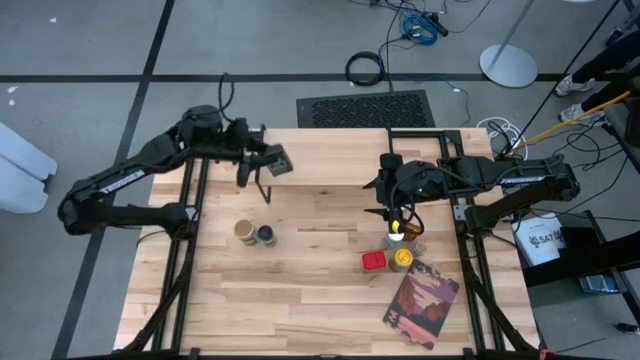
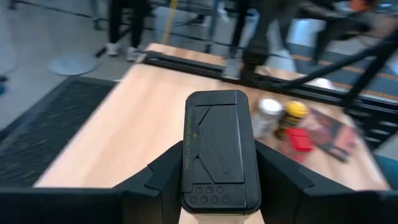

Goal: Shelf spices
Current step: Put the green spice can on the table

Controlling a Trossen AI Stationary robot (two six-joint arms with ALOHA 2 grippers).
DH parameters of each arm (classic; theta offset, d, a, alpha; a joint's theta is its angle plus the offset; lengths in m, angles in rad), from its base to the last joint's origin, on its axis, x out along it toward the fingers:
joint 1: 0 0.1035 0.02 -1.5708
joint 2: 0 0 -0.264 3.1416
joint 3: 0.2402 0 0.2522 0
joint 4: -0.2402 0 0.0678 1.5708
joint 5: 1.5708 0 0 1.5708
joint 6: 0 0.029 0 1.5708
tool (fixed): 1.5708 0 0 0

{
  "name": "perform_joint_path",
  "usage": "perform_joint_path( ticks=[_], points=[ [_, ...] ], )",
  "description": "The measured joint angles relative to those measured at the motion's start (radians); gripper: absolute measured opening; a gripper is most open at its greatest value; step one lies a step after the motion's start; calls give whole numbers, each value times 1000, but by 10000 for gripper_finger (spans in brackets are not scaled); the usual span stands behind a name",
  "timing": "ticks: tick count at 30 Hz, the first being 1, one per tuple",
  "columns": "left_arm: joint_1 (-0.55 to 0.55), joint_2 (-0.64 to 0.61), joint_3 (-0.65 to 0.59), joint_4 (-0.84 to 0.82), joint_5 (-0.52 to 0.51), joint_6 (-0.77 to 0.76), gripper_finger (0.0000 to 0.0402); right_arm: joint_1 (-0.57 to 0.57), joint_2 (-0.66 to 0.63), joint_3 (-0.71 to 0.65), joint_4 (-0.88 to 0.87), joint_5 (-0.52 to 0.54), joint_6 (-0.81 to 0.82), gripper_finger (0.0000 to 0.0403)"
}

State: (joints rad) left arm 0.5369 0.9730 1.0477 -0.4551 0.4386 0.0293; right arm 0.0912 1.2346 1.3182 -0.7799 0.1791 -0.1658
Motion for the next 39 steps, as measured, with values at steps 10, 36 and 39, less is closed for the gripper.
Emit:
perform_joint_path(
  ticks=[10, 36, 39],
  points=[
    [-269, -55, 0, -11, -11, -104, 166, 0, 0, 0, -5, -1, 92, 249],
    [-1049, 89, 0, -177, -734, -488, 166, 55, 75, 0, -32, 0, 281, 249],
    [-1110, 140, 0, -213, -800, -550, 166, 55, 89, 0, -32, 0, 284, 249]
  ],
)
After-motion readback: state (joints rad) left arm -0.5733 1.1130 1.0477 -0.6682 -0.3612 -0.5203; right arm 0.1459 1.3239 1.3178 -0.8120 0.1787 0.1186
